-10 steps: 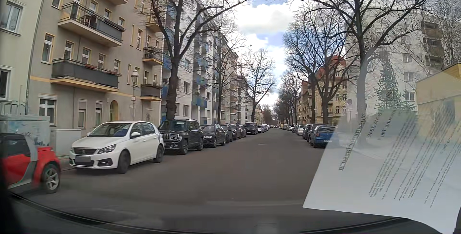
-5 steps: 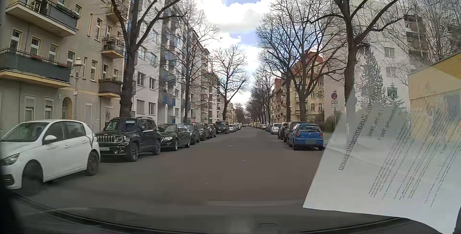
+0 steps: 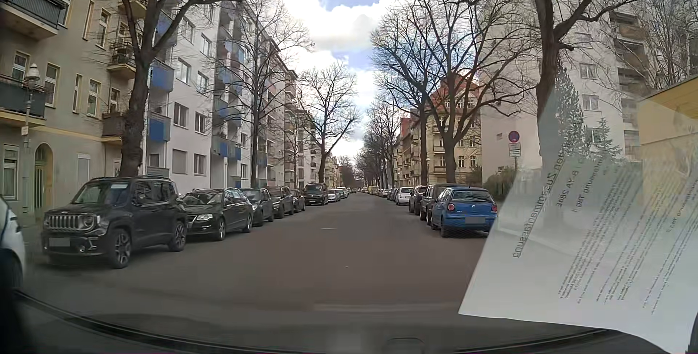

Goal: Follow the waypoints while adhering to traffic rules and regulations

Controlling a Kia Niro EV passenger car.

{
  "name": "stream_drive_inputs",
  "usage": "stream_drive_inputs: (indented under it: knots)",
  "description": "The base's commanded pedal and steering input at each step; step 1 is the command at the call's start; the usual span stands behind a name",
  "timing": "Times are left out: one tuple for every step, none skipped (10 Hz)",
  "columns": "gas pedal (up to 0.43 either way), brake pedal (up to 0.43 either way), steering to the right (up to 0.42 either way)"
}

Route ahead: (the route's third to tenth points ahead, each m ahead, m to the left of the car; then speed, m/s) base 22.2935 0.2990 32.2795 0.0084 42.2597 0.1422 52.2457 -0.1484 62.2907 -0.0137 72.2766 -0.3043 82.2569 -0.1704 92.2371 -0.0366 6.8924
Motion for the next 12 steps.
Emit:
stream_drive_inputs:
  knots:
    - [0.13,0.03,0.013]
    - [0.13,0.03,0.011]
    - [0.13,0.03,0.01]
    - [0.13,0.03,0.009]
    - [0.13,0.03,0.008]
    - [0.13,0.03,0.006]
    - [0.13,0.03,0.004]
    - [0.13,0.03,0.004]
    - [0.118,0.03,0.002]
    - [0.087,0.03,-0.003]
    - [0.039,0.03,-0.004]
    - [0.0,0.03,-0.004]
